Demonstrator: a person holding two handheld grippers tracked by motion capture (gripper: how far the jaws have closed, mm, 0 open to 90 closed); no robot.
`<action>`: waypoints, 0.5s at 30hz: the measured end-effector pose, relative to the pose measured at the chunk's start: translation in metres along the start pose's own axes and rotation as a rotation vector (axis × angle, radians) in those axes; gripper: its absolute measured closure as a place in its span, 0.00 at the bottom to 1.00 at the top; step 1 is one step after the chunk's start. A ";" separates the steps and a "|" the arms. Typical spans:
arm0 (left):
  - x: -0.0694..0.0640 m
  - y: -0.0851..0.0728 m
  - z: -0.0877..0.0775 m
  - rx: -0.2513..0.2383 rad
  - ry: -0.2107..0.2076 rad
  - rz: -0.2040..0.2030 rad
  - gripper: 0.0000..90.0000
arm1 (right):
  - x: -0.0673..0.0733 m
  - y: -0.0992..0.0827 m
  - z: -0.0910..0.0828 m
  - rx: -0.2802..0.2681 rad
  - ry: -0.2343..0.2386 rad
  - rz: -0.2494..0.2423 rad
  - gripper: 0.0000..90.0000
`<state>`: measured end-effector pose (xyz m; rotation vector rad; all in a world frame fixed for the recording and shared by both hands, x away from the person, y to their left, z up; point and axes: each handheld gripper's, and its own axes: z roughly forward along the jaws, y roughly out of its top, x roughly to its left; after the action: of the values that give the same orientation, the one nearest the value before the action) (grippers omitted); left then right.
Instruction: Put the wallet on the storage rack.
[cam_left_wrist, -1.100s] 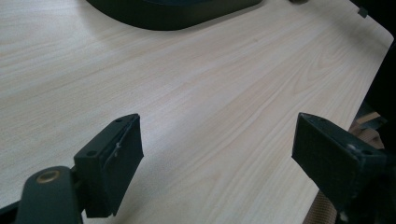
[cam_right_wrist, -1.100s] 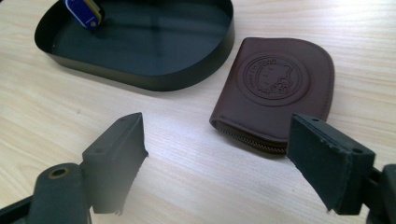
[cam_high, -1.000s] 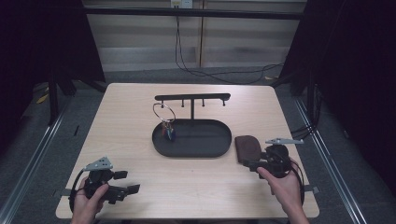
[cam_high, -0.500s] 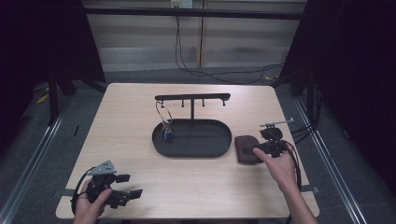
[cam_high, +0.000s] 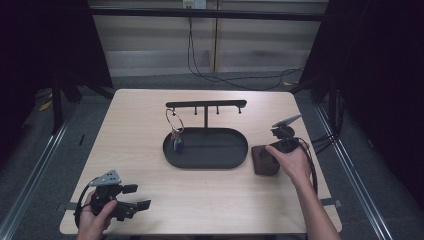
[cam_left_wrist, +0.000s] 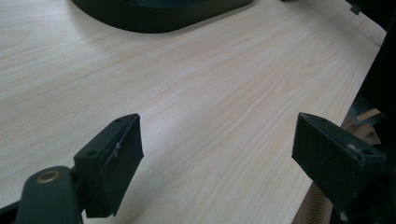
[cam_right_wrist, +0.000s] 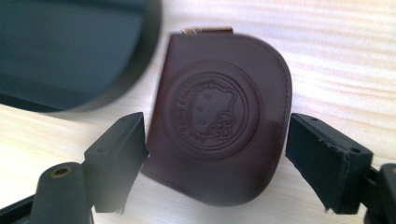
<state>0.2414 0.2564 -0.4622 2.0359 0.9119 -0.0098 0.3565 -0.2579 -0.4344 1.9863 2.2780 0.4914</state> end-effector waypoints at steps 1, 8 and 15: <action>0.000 0.000 0.000 0.000 0.002 0.002 0.18 | 0.000 0.002 0.006 0.025 -0.024 0.002 0.23; 0.000 0.000 0.002 0.017 0.001 0.000 0.18 | -0.005 0.007 0.018 0.049 -0.035 0.040 0.22; 0.002 0.000 0.001 0.015 -0.008 -0.005 0.18 | -0.011 0.009 0.025 0.095 -0.013 0.077 0.22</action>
<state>0.2430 0.2572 -0.4630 2.0461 0.9146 -0.0281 0.3738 -0.2633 -0.4568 2.1210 2.2645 0.3813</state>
